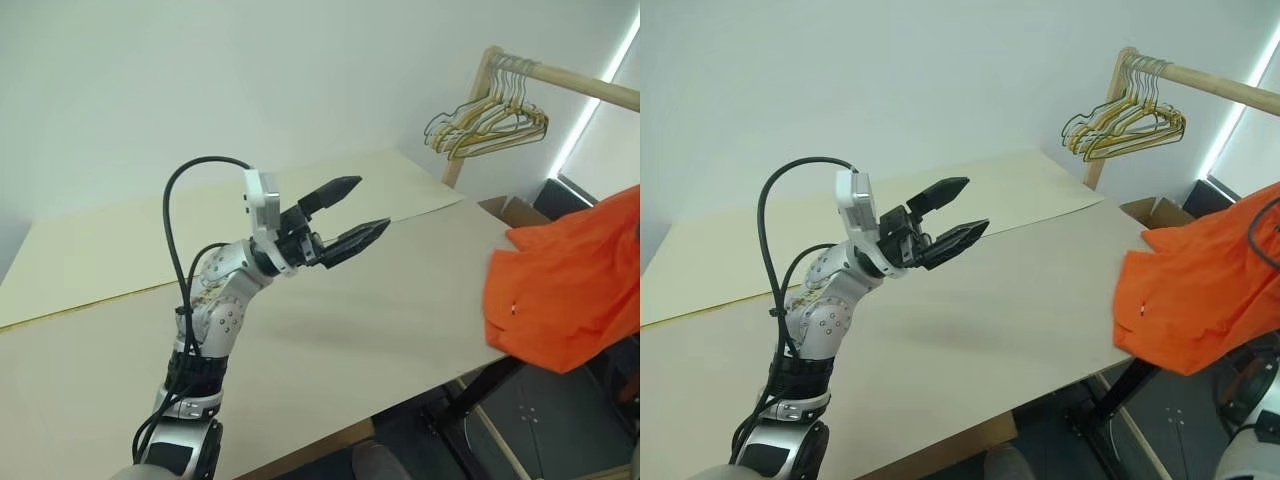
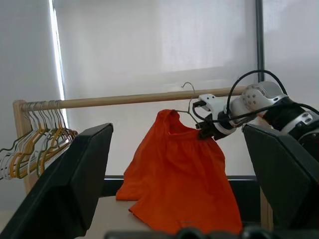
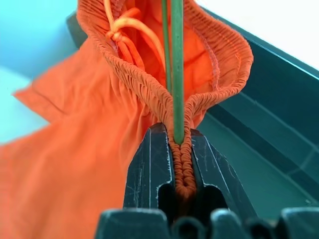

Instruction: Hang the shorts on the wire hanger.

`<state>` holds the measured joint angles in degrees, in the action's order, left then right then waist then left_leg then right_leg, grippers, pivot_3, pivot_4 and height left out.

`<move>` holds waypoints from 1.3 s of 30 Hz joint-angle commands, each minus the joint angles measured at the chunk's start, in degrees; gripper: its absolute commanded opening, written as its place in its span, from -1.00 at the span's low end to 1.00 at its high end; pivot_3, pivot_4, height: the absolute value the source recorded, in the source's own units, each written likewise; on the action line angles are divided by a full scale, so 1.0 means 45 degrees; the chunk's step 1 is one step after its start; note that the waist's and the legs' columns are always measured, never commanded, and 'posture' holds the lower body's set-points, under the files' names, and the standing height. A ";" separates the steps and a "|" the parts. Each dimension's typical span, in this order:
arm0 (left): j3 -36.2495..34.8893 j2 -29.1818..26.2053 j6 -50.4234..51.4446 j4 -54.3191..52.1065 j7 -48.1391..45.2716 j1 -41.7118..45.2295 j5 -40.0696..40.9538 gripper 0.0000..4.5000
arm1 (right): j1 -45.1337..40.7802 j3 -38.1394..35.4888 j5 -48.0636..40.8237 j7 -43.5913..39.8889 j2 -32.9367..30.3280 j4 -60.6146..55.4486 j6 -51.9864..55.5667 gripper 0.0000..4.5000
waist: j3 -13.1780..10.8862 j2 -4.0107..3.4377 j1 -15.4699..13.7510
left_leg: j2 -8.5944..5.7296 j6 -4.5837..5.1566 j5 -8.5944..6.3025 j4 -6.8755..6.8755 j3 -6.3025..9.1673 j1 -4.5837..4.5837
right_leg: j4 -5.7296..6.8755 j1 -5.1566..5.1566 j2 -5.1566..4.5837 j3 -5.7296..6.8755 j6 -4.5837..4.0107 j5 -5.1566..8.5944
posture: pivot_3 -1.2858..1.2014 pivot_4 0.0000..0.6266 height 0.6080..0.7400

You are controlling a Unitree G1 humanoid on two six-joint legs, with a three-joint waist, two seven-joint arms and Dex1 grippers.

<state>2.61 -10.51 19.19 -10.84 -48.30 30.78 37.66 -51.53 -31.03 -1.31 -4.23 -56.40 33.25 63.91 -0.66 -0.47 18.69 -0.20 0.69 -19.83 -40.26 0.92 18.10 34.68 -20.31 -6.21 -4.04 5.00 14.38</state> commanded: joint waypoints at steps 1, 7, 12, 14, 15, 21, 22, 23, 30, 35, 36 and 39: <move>0.0079 -0.0051 -0.0196 -0.0330 -0.0001 0.0064 -0.0148 1.00 | -0.1155 0.0579 0.0205 0.0313 -0.0689 0.1586 -0.1835 -0.98 | -0.0005 -0.0005 0.0056 | 0.0001 0.0000 0.0000 0.0014 0.0000 0.0000 | -0.0008 0.0001 0.0000 0.0004 0.0000 0.0000 | -0.23 -1.00 1.00; 0.0098 -0.0208 -0.0219 -0.0367 -0.0051 0.0009 -0.0235 1.00 | -0.2840 0.1119 0.0143 0.0561 -0.1308 0.5835 -0.4739 -0.98 | -0.0020 -0.0034 0.0226 | 0.0001 0.0000 0.0000 0.0078 -0.0021 -0.0002 | -0.0142 0.0030 -0.0001 -0.0008 0.0030 -0.0038 | -0.22 -1.00 1.00; 0.0117 -0.0298 -0.0221 -0.0519 -0.0111 -0.0082 -0.0231 1.00 | -0.3363 0.0964 -0.0317 0.0683 -0.1565 0.7829 -0.5849 -0.98 | -0.0025 -0.0032 0.0245 | 0.0002 0.0022 -0.0012 0.0089 -0.0050 -0.0002 | -0.0171 0.0031 0.0000 -0.0031 0.0039 -0.0041 | -0.21 -1.00 1.00; 0.0101 -0.0285 -0.0224 -0.0611 -0.0148 -0.0141 -0.0145 1.00 | -0.3443 0.0794 -0.0566 0.0650 -0.1628 0.8272 -0.5962 -0.98 | -0.0028 -0.0028 0.0227 | 0.0001 0.0021 -0.0012 0.0088 -0.0051 -0.0002 | -0.0170 0.0031 0.0000 -0.0032 0.0039 -0.0041 | -0.21 -1.00 1.00; 0.0099 -0.0275 -0.0242 -0.0637 -0.0149 -0.0166 -0.0143 1.00 | -0.3434 0.0672 -0.0723 0.0710 -0.1652 0.8461 -0.6070 -0.98 | -0.0029 -0.0028 0.0221 | 0.0002 0.0021 -0.0012 0.0088 -0.0051 -0.0002 | -0.0170 0.0032 -0.0001 -0.0031 0.0039 -0.0041 | -0.21 -1.00 1.00; 0.0125 -0.0239 -0.0344 -0.0672 -0.0075 -0.0299 -0.0315 1.00 | -0.3499 0.0632 -0.1111 0.0756 -0.1632 0.8797 -0.6067 -0.98 | -0.0037 -0.0019 0.0173 | 0.0001 0.0020 -0.0013 0.0088 -0.0052 -0.0002 | -0.0179 0.0038 -0.0001 -0.0029 0.0044 -0.0041 | -0.20 -1.00 1.00; 0.0123 -0.0236 -0.0368 -0.0659 -0.0068 -0.0297 -0.0337 1.00 | -0.3430 0.0779 -0.1037 0.0673 -0.1607 0.8820 -0.6160 -0.98 | -0.0037 -0.0018 0.0169 | 0.0001 0.0020 -0.0013 0.0088 -0.0052 -0.0001 | -0.0182 0.0039 0.0000 -0.0029 0.0045 -0.0042 | -0.19 -1.00 1.00; 0.0119 -0.0234 -0.0383 -0.0655 -0.0066 -0.0299 -0.0347 1.00 | -0.3385 0.0907 -0.0974 0.0607 -0.1589 0.8828 -0.6217 -0.98 | -0.0037 -0.0019 0.0162 | 0.0000 0.0020 -0.0013 0.0088 -0.0052 -0.0001 | -0.0183 0.0039 -0.0001 -0.0029 0.0046 -0.0043 | -0.19 -1.00 1.00; 0.0107 -0.0132 -0.0552 -0.0638 -0.0094 -0.0322 -0.0326 1.00 | -0.3076 0.1107 -0.0927 0.0894 -0.1604 0.9032 -0.6775 -0.98 | -0.0038 -0.0018 0.0142 | 0.0001 0.0020 -0.0014 0.0090 -0.0052 0.0001 | -0.0189 0.0039 -0.0001 -0.0029 0.0048 -0.0044 | -0.19 -1.00 1.00; 0.0117 -0.0095 -0.0644 -0.0682 -0.0044 -0.0414 -0.0314 1.00 | -0.3031 0.1432 -0.0706 0.1270 -0.1715 0.9064 -0.7081 -0.40 | -0.0038 -0.0018 0.0104 | 0.0001 0.0020 -0.0014 0.0090 -0.0052 0.0000 | -0.0189 0.0039 -0.0001 -0.0030 0.0048 -0.0044 | -0.18 -1.00 1.00; 0.0133 -0.0102 -0.0660 -0.0691 -0.0047 -0.0445 -0.0336 1.00 | -0.3066 0.1418 -0.0737 0.1284 -0.1718 0.9067 -0.7084 -0.25 | -0.0038 -0.0019 0.0093 | 0.0001 0.0019 -0.0013 0.0090 -0.0053 0.0001 | -0.0189 0.0039 0.0000 -0.0030 0.0048 -0.0044 | -0.18 -1.00 1.00; 0.0160 -0.0104 -0.0680 -0.0723 -0.0043 -0.0513 -0.0362 1.00 | -0.3170 0.1552 -0.0685 0.1188 -0.1697 0.9031 -0.7095 0.21 | -0.0038 -0.0019 0.0030 | 0.0001 0.0020 -0.0014 0.0090 -0.0054 0.0000 | -0.0189 0.0039 0.0000 -0.0031 0.0048 -0.0044 | -0.18 -1.00 1.00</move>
<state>3.51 -11.00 17.42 -11.82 -48.65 28.18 36.04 -64.47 -24.50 -4.61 1.19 -62.78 74.94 33.92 -0.84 -0.55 18.83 -0.19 0.78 -19.89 -39.85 0.68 18.10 33.83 -20.13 -6.21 -4.18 5.21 14.18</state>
